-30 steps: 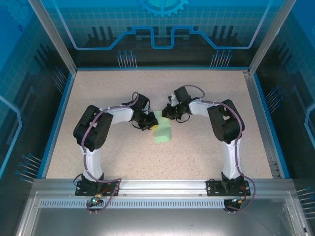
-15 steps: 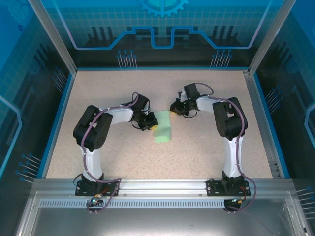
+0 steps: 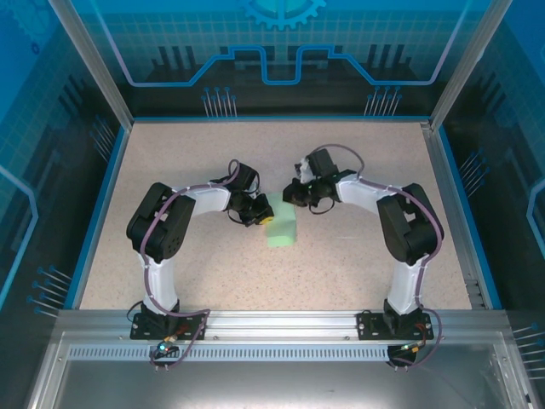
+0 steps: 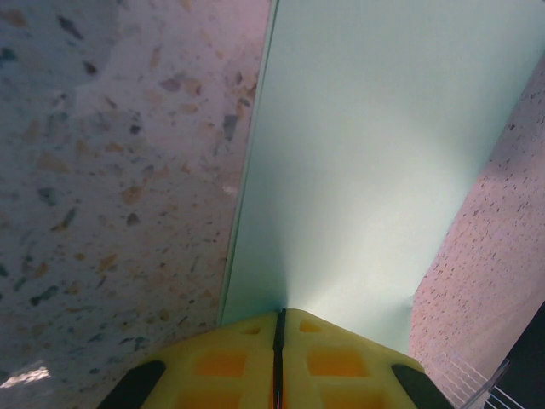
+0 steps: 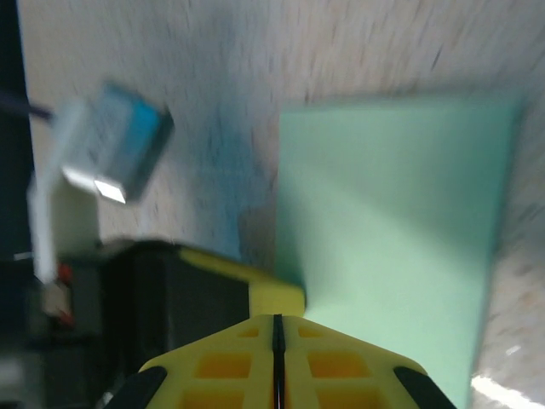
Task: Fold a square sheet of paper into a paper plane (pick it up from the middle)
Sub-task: First fold in half a square sheet of paper at the center of the table.
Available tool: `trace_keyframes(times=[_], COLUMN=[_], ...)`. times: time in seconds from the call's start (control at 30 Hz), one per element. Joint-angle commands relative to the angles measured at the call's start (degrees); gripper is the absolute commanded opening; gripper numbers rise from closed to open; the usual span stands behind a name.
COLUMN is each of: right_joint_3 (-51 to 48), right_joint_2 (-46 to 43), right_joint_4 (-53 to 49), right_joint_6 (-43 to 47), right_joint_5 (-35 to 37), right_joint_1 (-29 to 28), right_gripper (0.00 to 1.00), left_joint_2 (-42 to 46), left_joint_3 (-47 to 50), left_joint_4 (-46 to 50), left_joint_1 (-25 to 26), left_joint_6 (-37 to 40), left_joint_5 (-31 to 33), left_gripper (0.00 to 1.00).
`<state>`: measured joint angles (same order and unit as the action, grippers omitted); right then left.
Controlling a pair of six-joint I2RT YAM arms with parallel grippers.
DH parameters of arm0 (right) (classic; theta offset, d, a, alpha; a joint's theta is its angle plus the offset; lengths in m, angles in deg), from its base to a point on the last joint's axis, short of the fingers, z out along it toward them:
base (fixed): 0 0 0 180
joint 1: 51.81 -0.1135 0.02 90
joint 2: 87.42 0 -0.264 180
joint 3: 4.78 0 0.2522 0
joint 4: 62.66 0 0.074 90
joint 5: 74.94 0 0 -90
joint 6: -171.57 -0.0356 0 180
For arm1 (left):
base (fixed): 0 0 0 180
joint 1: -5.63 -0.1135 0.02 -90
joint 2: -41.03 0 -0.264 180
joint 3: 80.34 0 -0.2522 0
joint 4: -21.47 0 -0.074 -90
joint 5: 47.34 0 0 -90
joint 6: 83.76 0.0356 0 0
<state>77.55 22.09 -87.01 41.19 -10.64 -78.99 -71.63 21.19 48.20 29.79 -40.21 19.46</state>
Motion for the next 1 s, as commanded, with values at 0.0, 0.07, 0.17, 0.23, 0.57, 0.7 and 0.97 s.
trace_keyframes(times=[0.0,0.07,0.17,0.23,0.57,0.7,0.97], right_joint_3=[-3.4,-4.4,-4.7,-4.8,-10.4,-14.0,-17.7], right_joint_2=[1.3,1.6,2.4,3.0,2.0,0.0,-4.3], right_joint_4=[-0.9,-0.3,-1.2,-3.1,-7.6,-7.4,-10.7], right_joint_6=[-1.8,-2.1,-1.4,-0.9,4.5,5.0,6.5], right_joint_5=[-2.6,-3.3,-4.2,-4.1,-7.9,-8.9,-7.4], right_joint_1=[-1.0,-1.2,-1.7,-1.8,-1.4,-1.0,-0.8], right_gripper=[0.09,0.09,0.09,0.09,0.09,0.09,0.09], left_joint_2=[-4.0,-4.0,-4.2,-4.4,-4.9,-5.0,-5.0], left_joint_3=[3.5,3.5,3.1,2.9,2.7,2.7,2.5], left_joint_4=[8.7,8.7,8.8,8.9,9.2,9.3,9.3], left_joint_1=[1.1,1.1,1.1,1.1,1.1,1.1,1.1], left_joint_6=[0.4,0.5,0.6,0.5,0.1,0.0,0.1], left_joint_5=[5.4,5.5,5.5,5.6,6.2,6.4,6.6], left_gripper=[0.09,0.09,0.09,0.09,0.09,0.09,0.09])
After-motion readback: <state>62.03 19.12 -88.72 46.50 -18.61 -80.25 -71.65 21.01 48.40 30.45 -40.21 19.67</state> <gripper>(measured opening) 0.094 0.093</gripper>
